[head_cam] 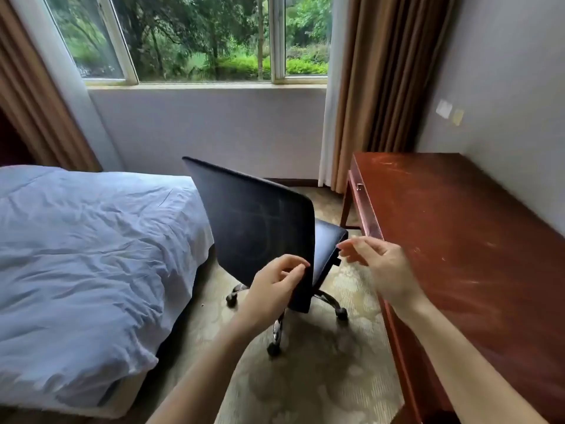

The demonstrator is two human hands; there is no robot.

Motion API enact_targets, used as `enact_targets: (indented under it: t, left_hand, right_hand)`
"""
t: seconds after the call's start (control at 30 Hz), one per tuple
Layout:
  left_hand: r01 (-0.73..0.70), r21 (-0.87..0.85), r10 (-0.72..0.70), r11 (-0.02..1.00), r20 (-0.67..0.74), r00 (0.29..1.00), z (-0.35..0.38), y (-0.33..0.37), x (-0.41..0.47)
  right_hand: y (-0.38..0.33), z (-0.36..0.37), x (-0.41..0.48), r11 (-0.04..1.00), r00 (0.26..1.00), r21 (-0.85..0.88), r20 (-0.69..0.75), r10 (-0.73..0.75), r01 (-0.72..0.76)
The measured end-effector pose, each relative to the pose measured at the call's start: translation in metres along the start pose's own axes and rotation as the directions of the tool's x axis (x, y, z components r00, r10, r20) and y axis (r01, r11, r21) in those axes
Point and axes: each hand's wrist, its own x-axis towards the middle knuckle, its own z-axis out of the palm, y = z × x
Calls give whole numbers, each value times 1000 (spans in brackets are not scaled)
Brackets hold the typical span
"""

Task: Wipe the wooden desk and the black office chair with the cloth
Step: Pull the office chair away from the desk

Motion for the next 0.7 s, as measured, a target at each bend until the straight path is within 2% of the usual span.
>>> enact_targets:
  t: [0.1, 0.17, 0.37, 0.43, 0.5, 0.63, 0.7]
  left_hand:
    - [-57, 190, 67, 980, -46, 997, -6, -21, 51]
    - [-104, 354, 117, 929, -15, 993, -14, -34, 93]
    - [-260, 710, 236, 655, 135, 962, -41, -59, 195]
    - [-305, 782, 266, 544, 183, 946, -49, -66, 218]
    - [-343, 807, 288, 480, 225, 931, -55, -76, 238]
    - [-364, 784, 329, 503, 216, 919, -61, -99, 254]
    - [-390, 774, 389, 499, 202, 899, -65, -110, 255]
  right_hand:
    - [20, 25, 40, 996, 999, -86, 32, 22, -19]
    - [38, 50, 70, 995, 998, -88, 42, 47, -43]
    - [66, 101, 146, 956, 997, -287, -59, 49, -64]
    - [71, 115, 164, 929, 995, -360, -79, 59, -84]
    - [77, 127, 182, 874, 995, -478, -79, 55, -86]
    - [85, 142, 195, 753, 995, -653, -16, 95, -82]
    - [87, 148, 194, 732, 994, -673, -49, 98, -105]
